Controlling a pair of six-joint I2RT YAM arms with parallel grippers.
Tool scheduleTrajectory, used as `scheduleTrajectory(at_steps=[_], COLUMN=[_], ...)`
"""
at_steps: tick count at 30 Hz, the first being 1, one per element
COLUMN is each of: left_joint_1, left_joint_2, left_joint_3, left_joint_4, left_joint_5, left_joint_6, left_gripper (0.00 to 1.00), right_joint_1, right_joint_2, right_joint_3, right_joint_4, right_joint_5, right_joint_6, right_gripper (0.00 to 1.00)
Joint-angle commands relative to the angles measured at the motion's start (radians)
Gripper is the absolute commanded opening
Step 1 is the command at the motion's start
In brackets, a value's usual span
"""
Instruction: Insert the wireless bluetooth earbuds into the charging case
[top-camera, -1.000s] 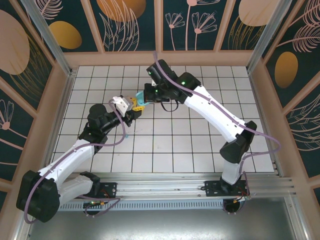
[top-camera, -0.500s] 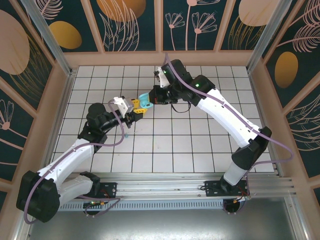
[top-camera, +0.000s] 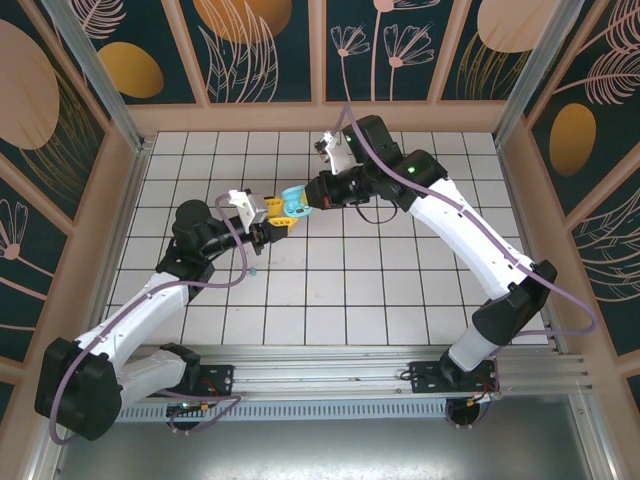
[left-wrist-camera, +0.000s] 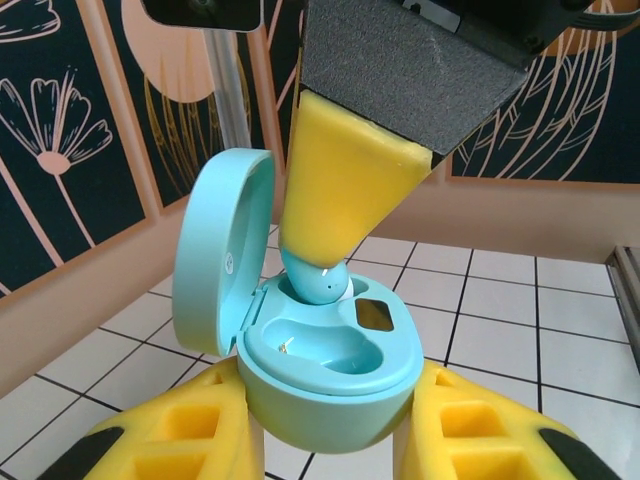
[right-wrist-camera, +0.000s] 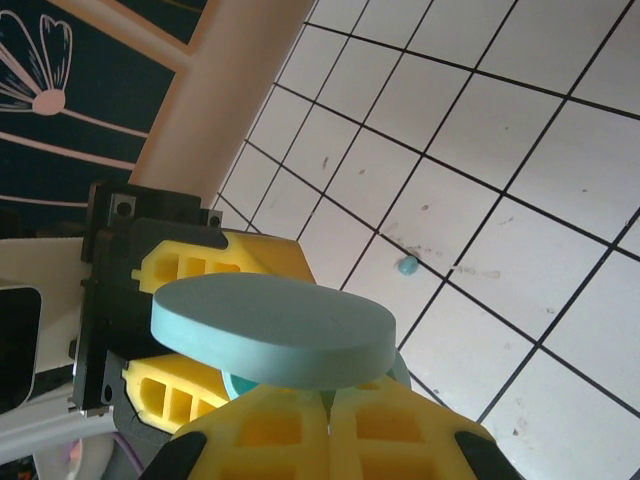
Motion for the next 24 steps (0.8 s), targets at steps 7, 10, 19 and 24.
scheduleTrajectory(at_steps=[7,10,19,24], left_joint_1=[-0.006,-0.006,-0.006,-0.006], left_joint_2=[0.013,0.011,0.012,0.012], left_joint_3=[0.045,0.047,0.050,0.047], left_joint_4=[0.026,0.011,0.004,0.001], left_joint_5=[0.122,0.123,0.115,0.110], left_joint_6=[-0.007,-0.001,0.004,0.006], left_gripper=[0.20,0.20,0.21,0.21], right_joint_1=[-0.036,-0.039,-0.015,0.005], right_joint_2=[-0.002,0.014,0.084,0.122], right_joint_3=[0.001,0.029,0.127,0.188], right_joint_4=[-0.035,-0.067,-0.172,-0.203], right_joint_5=[-0.091,-0.058,0.073,0.132], right_joint_6=[-0.143,-0.152,-0.168,-0.161], right_gripper=[0.01,0.09,0.28,0.32])
